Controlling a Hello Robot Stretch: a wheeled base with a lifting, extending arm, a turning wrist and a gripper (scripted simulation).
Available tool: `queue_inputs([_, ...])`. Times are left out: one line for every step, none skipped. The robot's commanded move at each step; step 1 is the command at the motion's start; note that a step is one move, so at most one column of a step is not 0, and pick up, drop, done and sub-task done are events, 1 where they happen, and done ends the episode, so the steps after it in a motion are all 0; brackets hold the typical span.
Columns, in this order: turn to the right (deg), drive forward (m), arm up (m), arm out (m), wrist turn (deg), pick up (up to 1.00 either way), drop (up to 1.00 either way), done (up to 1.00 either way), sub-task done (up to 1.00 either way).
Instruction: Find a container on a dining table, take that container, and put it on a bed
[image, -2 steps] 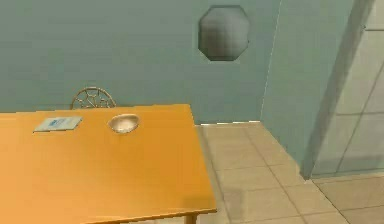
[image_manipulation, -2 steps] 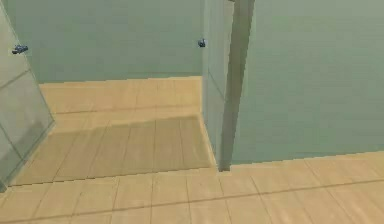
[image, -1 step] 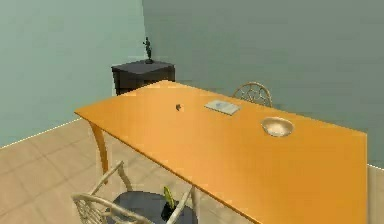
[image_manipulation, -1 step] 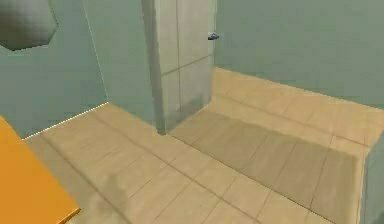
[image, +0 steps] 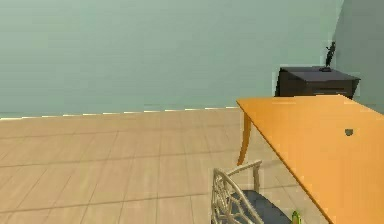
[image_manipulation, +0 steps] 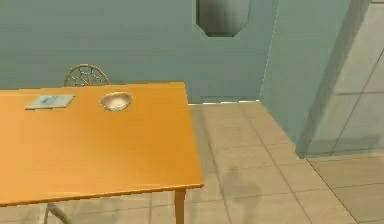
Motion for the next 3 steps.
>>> queue_inputs([-18.0,0.00,0.00,0.00,0.0,0.00,0.00,0.00,0.00])
queue_inputs([45.0,0.00,0.00,0.00,0.0,0.00,0.00,0.00,0.00])
queue_inputs([45.0,0.00,0.00,0.00,0.0,0.00,0.00,0.00,0.00])
